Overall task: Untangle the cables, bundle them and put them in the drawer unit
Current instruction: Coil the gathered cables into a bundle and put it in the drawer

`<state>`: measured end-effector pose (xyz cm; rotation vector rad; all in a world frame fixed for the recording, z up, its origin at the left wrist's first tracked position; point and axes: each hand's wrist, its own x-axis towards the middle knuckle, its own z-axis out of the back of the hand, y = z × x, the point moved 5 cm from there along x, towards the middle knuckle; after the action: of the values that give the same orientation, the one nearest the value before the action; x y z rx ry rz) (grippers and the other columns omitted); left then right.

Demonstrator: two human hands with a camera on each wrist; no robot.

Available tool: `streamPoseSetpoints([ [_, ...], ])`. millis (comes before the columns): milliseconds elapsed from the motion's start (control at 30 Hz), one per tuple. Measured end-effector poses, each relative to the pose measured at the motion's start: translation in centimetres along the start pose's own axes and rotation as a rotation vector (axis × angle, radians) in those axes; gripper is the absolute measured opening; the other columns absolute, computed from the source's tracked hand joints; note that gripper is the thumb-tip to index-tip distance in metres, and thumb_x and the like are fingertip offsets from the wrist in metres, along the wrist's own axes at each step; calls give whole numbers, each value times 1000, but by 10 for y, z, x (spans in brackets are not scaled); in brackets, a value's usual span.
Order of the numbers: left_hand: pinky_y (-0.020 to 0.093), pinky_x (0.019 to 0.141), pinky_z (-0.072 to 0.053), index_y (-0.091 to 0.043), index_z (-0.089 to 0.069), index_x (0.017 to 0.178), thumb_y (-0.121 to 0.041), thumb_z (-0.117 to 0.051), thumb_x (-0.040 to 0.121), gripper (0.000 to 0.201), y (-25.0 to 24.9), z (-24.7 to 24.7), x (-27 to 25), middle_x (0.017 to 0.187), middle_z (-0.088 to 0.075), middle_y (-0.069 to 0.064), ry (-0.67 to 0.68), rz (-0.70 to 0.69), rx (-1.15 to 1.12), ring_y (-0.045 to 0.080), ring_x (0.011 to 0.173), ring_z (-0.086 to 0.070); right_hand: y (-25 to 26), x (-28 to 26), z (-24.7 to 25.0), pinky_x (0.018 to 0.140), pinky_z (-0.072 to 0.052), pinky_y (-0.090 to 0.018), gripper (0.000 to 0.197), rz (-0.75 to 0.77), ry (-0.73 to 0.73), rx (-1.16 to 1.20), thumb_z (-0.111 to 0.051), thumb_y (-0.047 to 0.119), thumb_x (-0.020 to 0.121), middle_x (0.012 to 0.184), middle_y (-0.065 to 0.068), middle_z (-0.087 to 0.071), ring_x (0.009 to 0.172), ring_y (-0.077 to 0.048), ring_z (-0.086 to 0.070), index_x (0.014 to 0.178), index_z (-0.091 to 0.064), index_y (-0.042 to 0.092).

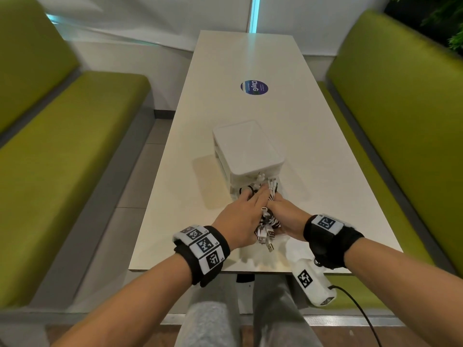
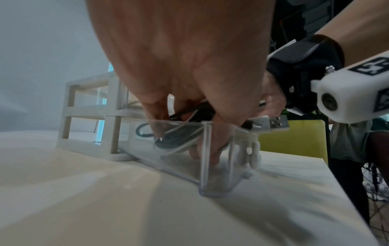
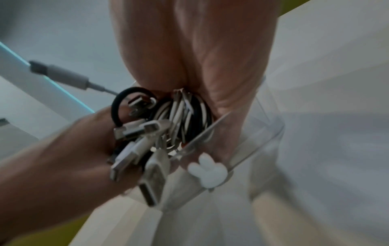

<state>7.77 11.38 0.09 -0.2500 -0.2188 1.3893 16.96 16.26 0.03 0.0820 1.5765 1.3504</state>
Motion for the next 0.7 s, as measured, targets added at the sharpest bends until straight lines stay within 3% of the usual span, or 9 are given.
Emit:
streamPoseSetpoints([
  [67,37,95,-50,-8,-14,152,-22,-72,76,97,0,1,1,161,-17,7,14,-5,23,26,124,-34,3,3,0,75,-59,-50,64,14,-32,-51,-57,35,80,129,-1,-53,104,-25,-65,138,-34,28],
  [167,35,101,-40,-11,-26,148,-40,-68,78,87,-1,4,2,158,-25,8,-4,-35,109,27,118,-40,7,5,0,73,-60,-51,54,17,-34,-104,-56,27,81,119,-9,-55,96,-27,-66,132,-39,17],
  [233,38,105,-32,-12,-31,145,-48,-67,75,86,-2,6,0,155,-33,8,-44,-27,194,28,123,-40,5,5,1,73,-59,-55,61,18,-18,-98,-58,31,73,124,-13,-56,99,-31,-66,130,-42,19],
  [367,43,110,-28,-9,-33,144,-30,-71,69,86,-6,6,-2,154,-35,10,-86,-15,265,31,135,-31,1,10,6,77,-59,-50,71,47,-13,-86,-62,33,77,137,-3,-44,112,-28,-59,142,-35,25],
  [467,37,107,-38,-8,-23,150,-16,-71,71,94,-10,5,-2,162,-14,11,-63,-62,166,27,134,-31,-1,11,5,77,-60,-48,83,38,-3,-126,-62,44,68,139,-4,-45,114,-29,-58,144,-32,27],
  [500,33,99,-45,-11,-20,151,-14,-72,71,95,-10,6,-1,163,-7,8,-60,-55,143,25,131,-31,-2,12,5,77,-60,-46,82,41,8,-151,-61,45,69,139,-5,-46,114,-28,-58,144,-32,27],
  [567,31,86,-51,-14,-20,150,-15,-72,74,92,-9,6,2,163,-6,4,-43,-36,116,25,128,-33,-1,11,4,73,-60,-42,71,16,16,-156,-55,41,84,133,-6,-52,109,-25,-62,147,-26,25],
  [700,37,94,-49,-9,-35,142,-39,-77,72,87,-3,3,8,155,-31,12,-9,-61,87,28,122,-45,-1,11,9,62,-59,-36,63,-18,-28,-247,-45,31,97,119,-3,-59,90,-15,-65,150,-15,15],
])
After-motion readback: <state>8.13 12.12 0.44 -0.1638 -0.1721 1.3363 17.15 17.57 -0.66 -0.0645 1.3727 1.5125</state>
